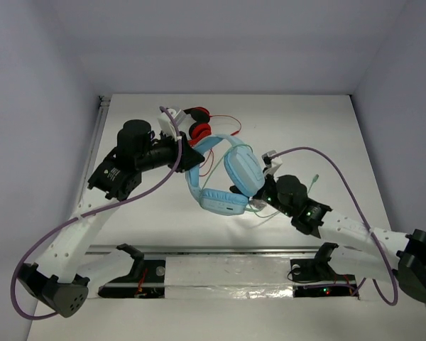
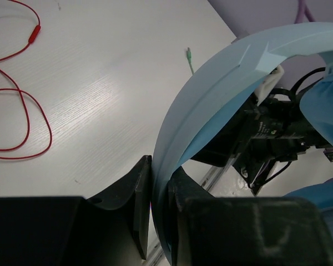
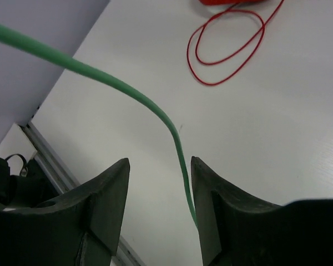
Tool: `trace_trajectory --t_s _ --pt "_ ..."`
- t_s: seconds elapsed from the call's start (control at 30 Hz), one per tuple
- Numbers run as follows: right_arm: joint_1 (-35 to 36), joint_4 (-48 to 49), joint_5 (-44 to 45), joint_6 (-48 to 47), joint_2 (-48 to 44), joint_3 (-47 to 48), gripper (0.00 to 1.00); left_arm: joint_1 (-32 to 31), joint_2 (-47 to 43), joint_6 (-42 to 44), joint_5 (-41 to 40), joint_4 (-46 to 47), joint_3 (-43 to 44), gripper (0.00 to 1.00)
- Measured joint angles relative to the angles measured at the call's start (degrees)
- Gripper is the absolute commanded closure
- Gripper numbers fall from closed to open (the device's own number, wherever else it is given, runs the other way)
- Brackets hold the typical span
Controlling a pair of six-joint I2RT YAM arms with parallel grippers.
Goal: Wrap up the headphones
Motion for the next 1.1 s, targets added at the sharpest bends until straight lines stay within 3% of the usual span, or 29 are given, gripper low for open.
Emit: trace_trajectory --t_s 0.27,0.63,1.1 --pt "0.0 2.16 -0.52 4.87 1.46 -5.33 0.47 0.0 0.87 -0.15 0.87 -0.17 1.46 1.0" --pt "0.0 0.9 -0.09 11.67 -5.44 -13.38 0.42 0.04 2.19 -0.94 0.61 -0.24 6.16 1.0" --pt "0.0 -2.08 -1.64 19.87 -8.41 -15.15 0.41 1.97 7.04 -2.82 0.92 0.55 11.04 1.0"
